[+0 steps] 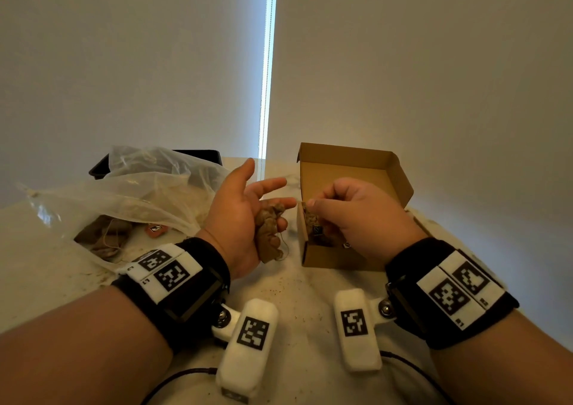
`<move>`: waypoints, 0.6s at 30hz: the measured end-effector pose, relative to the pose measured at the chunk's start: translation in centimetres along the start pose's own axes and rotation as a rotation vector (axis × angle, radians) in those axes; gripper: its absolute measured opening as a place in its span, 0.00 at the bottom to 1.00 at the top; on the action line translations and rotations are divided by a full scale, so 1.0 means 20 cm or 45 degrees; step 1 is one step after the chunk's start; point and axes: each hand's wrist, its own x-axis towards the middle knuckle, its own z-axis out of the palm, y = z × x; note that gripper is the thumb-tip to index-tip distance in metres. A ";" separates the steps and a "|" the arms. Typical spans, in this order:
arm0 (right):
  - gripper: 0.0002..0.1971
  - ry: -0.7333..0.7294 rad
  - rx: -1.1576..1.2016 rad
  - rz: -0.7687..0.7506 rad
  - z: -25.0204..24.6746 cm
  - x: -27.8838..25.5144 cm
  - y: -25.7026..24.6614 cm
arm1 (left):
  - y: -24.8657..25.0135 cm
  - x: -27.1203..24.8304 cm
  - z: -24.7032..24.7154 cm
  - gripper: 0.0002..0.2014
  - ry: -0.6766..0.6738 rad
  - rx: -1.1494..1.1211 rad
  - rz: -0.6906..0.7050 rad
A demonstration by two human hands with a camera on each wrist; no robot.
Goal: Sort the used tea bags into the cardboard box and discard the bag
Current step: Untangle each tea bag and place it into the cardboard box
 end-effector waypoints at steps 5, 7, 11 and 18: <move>0.12 -0.204 0.150 0.009 0.08 -0.03 -0.02 | -0.01 -0.01 0.05 0.31 0.083 -0.088 0.040; 0.13 -0.282 0.200 0.028 0.10 -0.05 -0.03 | -0.01 -0.02 0.08 0.29 0.106 -0.094 0.073; 0.08 -0.258 0.220 0.036 0.11 -0.05 -0.03 | -0.01 -0.03 0.12 0.26 0.132 -0.100 0.099; 0.06 -0.237 0.109 0.145 0.05 -0.04 -0.04 | 0.00 -0.01 0.07 0.18 0.244 -0.078 0.114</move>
